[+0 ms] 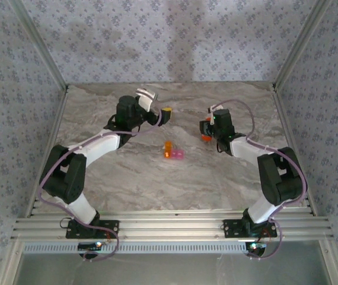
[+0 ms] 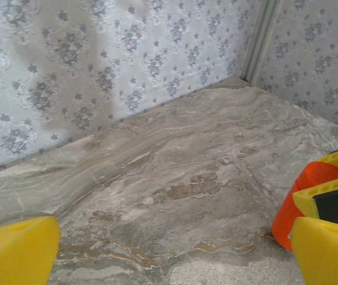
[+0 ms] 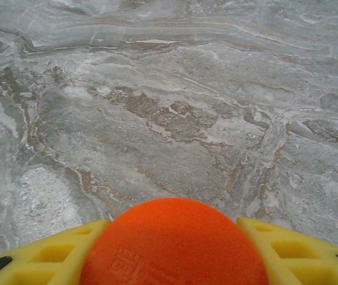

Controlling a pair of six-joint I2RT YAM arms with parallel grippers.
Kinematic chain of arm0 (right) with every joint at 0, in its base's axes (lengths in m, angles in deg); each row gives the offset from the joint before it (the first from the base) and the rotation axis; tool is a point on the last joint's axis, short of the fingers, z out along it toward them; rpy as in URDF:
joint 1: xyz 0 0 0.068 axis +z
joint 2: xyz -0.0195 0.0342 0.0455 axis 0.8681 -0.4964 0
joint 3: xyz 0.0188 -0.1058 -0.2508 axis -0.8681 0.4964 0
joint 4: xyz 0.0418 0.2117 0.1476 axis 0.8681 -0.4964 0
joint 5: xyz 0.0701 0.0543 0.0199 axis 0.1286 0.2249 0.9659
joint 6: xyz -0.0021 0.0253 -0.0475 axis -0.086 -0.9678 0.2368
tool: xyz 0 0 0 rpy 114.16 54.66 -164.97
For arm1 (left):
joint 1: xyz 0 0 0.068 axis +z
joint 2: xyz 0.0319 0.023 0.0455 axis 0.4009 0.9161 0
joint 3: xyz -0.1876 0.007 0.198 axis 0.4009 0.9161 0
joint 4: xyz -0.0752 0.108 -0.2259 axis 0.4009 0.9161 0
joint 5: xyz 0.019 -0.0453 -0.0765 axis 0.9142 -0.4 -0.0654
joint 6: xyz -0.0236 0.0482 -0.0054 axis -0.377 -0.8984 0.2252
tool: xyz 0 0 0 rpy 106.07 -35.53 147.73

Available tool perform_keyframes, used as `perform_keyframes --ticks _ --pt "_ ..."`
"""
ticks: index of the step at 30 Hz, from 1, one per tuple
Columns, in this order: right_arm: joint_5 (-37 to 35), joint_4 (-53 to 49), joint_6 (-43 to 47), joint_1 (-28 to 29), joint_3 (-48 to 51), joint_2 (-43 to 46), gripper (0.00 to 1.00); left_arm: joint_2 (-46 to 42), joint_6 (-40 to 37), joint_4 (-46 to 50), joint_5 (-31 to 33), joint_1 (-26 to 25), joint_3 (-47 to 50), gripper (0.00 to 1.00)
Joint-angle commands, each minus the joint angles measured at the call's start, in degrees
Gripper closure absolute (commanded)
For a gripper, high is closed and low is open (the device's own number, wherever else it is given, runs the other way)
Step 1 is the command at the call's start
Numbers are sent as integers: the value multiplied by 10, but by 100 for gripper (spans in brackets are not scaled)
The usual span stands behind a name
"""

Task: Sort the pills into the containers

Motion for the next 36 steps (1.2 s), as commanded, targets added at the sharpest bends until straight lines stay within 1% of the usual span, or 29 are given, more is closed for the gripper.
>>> perform_keyframes --ticks 1,3,5,7,11,13,17,20,24,26,30,32,36 --pt "-27 50 -1 4 18 -9 78 -16 33 -7 20 3 4 1" --pt "-27 51 2 9 23 -11 74 -11 56 12 21 6 -2 1" --pt "-26 48 4 13 26 -15 67 -3 68 29 5 11 -7 1" --pt "-25 42 4 14 26 -19 59 -2 66 17 -3 11 4 1" --pt "-20 24 3 12 19 -18 43 -11 62 -20 11 12 42 1" --pt "-11 9 3 10 11 -11 36 -14 59 -20 22 12 50 1" --pt "12 -25 -1 3 -13 4 27 -15 53 -3 34 12 53 1" --pt "34 -56 -10 -1 -31 26 23 -15 50 3 39 12 55 1" --pt "66 -112 -22 0 -67 66 22 -6 39 32 47 14 45 1" --pt "107 -169 -24 1 -105 73 22 6 33 60 51 15 31 1" --pt "193 -278 -19 18 -179 58 25 35 28 95 49 18 10 1" --pt "216 -337 -6 41 -220 40 27 53 24 121 45 19 -5 1" --pt "225 -405 6 81 -250 1 32 77 18 148 38 19 -21 1"
